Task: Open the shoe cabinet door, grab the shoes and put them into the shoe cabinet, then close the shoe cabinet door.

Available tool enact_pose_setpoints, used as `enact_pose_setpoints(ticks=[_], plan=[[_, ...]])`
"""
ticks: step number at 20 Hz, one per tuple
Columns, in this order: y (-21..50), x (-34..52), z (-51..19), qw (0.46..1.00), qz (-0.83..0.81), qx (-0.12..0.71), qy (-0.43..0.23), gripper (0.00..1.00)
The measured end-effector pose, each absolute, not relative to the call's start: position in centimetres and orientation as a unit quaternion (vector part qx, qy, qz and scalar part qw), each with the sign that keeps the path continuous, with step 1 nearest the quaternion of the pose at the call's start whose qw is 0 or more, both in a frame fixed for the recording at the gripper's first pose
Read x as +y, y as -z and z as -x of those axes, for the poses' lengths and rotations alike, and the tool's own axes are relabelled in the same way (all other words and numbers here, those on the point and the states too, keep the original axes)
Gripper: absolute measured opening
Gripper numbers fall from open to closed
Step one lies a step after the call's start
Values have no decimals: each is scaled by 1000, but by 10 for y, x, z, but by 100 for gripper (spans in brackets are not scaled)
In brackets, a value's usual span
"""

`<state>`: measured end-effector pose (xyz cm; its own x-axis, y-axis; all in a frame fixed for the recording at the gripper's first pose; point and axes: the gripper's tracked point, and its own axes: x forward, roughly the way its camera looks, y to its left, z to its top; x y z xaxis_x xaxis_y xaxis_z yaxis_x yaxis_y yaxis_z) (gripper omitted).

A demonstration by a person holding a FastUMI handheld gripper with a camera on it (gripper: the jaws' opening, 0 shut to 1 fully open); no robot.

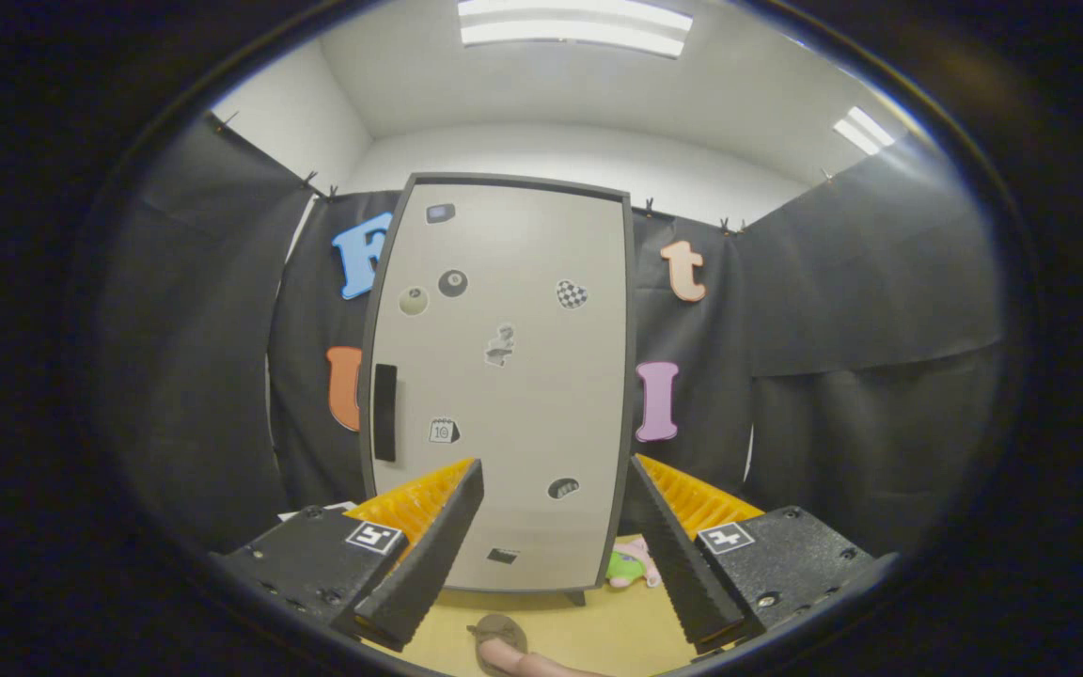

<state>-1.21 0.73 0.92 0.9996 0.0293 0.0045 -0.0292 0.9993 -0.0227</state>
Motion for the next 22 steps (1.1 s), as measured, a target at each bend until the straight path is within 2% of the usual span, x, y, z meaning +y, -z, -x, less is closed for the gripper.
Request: enact_pose_setpoints(ticks=[7,14,18,22], plan=[[-22,26,0,1000,10,5,-22,99],[-31,52,-57,999,-23,20,-41,99],[-27,90,-106,996,-16,9,-88,99],[-4,151,-130,984,-36,40,-170,99]])
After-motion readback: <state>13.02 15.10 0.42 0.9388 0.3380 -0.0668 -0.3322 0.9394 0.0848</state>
